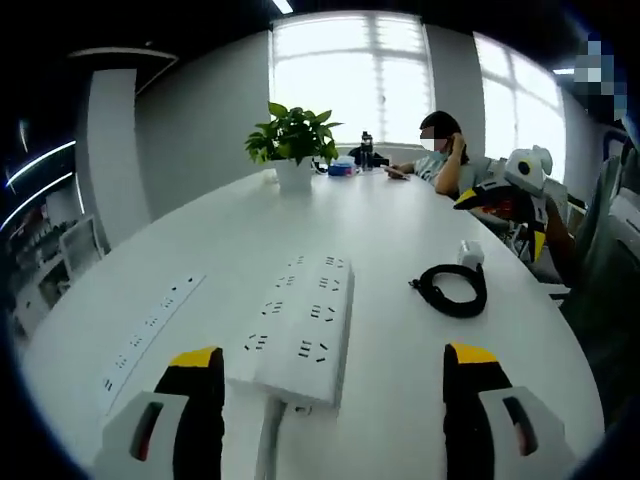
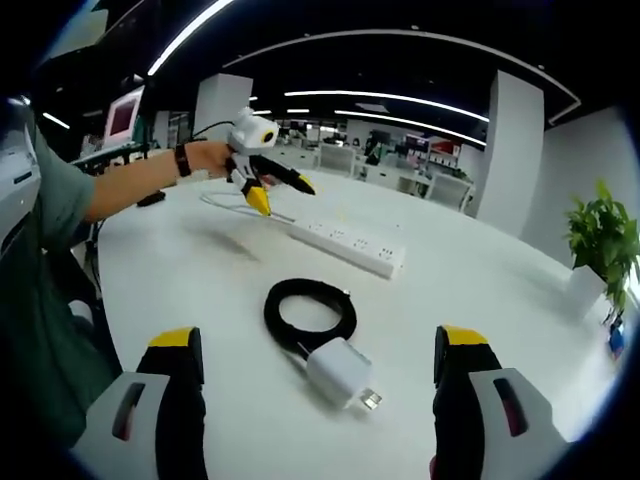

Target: Straighten the power strip on the desk, plug the charger into it

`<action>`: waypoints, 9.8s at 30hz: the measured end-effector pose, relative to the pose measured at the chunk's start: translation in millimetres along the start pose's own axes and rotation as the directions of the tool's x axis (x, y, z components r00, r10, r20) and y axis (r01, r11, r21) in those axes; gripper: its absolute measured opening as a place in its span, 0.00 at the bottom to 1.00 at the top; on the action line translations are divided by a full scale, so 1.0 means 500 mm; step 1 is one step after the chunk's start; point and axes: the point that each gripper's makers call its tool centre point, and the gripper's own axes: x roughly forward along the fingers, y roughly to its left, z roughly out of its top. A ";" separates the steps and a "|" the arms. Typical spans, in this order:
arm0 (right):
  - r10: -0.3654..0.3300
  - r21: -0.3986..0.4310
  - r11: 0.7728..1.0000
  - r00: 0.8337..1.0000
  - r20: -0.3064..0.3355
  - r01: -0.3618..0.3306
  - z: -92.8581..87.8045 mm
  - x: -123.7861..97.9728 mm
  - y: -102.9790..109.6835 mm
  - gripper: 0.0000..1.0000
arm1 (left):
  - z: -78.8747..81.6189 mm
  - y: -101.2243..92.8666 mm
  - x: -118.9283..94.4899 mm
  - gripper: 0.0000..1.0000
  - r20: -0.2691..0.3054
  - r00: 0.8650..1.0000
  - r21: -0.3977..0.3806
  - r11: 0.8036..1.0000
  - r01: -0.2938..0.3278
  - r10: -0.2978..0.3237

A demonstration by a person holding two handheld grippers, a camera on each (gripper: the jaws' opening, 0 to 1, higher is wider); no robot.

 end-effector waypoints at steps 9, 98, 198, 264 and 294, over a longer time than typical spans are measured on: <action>0.010 -0.001 1.000 1.000 -0.004 -0.010 0.001 0.003 0.012 0.96 | -0.019 -0.013 -0.051 0.97 0.024 0.999 -0.011 0.999 -0.043 0.043; -0.315 0.263 0.923 0.944 0.099 0.281 -0.027 0.035 -0.011 0.79 | -0.116 -0.244 -0.291 0.95 0.187 0.915 -0.211 0.924 -0.318 0.358; -0.158 0.146 0.980 0.974 0.163 0.134 -0.058 0.084 -0.083 0.35 | -0.180 -0.163 -0.285 0.96 0.090 0.862 -0.261 0.848 -0.462 0.498; 0.368 -0.073 0.929 0.895 0.250 -0.362 -0.046 0.107 -0.070 0.35 | -0.196 -0.145 -0.265 0.96 0.033 0.852 -0.272 0.824 -0.496 0.523; 0.577 -0.190 0.817 0.777 0.253 -0.545 -0.045 0.106 -0.065 0.36 | -0.208 -0.157 -0.269 0.95 -0.011 0.836 -0.283 0.800 -0.529 0.549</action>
